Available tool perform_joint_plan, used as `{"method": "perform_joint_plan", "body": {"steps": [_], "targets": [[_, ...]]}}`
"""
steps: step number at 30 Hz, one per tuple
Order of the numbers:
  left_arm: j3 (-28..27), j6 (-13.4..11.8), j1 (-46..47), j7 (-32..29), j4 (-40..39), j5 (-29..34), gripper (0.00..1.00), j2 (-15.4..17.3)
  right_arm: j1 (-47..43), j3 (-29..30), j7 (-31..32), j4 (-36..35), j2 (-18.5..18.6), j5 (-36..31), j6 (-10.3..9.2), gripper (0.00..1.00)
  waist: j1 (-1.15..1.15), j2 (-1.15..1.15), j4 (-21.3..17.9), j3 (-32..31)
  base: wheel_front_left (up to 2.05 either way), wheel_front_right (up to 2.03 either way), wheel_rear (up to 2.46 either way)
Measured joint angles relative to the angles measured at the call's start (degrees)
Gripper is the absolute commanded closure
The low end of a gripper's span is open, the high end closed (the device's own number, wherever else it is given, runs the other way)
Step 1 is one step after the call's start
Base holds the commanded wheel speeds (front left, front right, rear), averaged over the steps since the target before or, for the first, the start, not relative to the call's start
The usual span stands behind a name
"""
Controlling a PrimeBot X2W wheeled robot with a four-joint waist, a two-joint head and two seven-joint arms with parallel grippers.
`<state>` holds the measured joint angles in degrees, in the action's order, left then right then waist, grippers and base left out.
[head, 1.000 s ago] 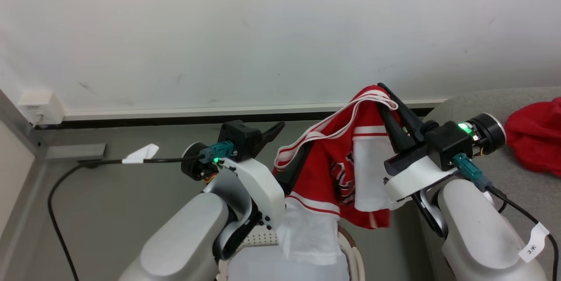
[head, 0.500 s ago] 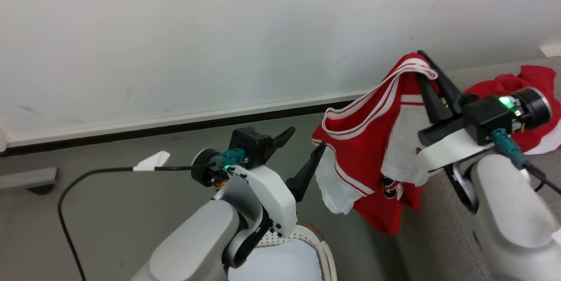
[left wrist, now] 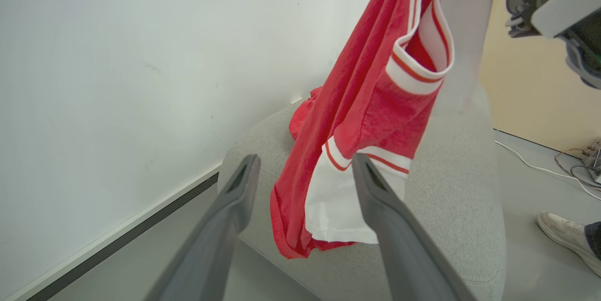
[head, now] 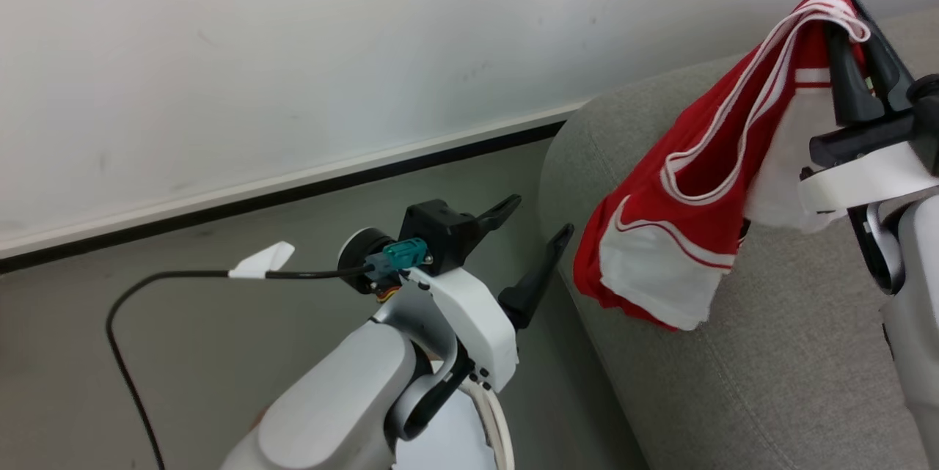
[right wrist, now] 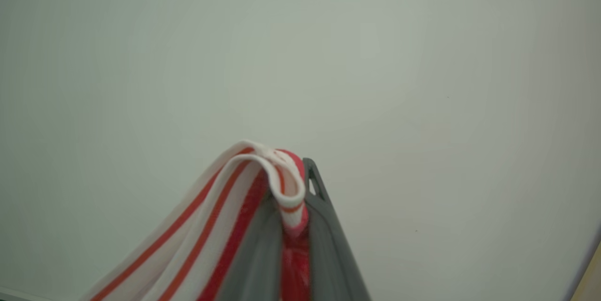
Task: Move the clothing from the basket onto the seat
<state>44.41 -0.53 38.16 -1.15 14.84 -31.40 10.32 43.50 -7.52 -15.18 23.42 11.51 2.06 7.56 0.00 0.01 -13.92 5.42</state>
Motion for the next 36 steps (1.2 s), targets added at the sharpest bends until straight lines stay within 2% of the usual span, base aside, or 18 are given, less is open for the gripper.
{"method": "perform_joint_plan", "body": {"steps": [8,16,19,23,26,31,33,36], "targets": [[0.82,0.51,3.38,-0.37,-2.75,1.69,0.00,-0.11,5.78,1.22,0.00,0.37,3.69,0.99,0.00,1.00,0.00,0.00,-1.34,5.38,0.00,0.00,0.00],[1.20,1.54,8.94,-1.42,-6.19,3.19,0.00,0.27,19.95,5.77,2.71,2.03,10.63,1.18,0.00,1.00,0.01,0.00,0.14,13.62,0.00,0.00,0.00],[1.09,1.77,10.45,-1.46,-7.39,3.65,0.00,0.34,25.94,8.13,5.00,2.44,13.48,1.53,0.00,1.00,0.01,0.00,1.20,16.82,0.00,0.00,0.00],[1.65,2.11,11.96,-1.56,-8.26,5.04,0.00,0.85,34.89,14.08,7.60,3.94,17.00,0.81,0.00,1.00,0.01,0.00,2.71,20.73,0.00,0.00,0.00],[2.09,2.41,12.64,-1.78,-8.92,5.27,0.00,1.07,39.28,17.90,8.81,5.87,19.87,-2.13,0.00,1.00,0.01,0.00,3.81,23.32,0.00,0.00,0.00],[2.53,2.60,14.20,-2.07,-10.13,5.97,0.00,1.29,40.16,23.86,9.81,10.33,24.70,-10.12,0.00,1.00,0.01,-0.01,5.46,27.13,0.00,0.00,0.00],[2.81,2.61,14.30,-2.33,-10.55,6.17,0.00,1.29,37.41,27.42,9.25,12.87,24.62,-12.29,0.00,1.00,0.01,-0.01,6.02,28.48,0.00,0.00,0.00],[2.97,2.52,14.32,-2.67,-11.07,6.19,0.00,1.40,31.30,34.15,7.33,16.90,22.24,-15.32,0.00,1.00,0.01,-0.01,6.70,30.13,0.00,0.00,0.00]]}}
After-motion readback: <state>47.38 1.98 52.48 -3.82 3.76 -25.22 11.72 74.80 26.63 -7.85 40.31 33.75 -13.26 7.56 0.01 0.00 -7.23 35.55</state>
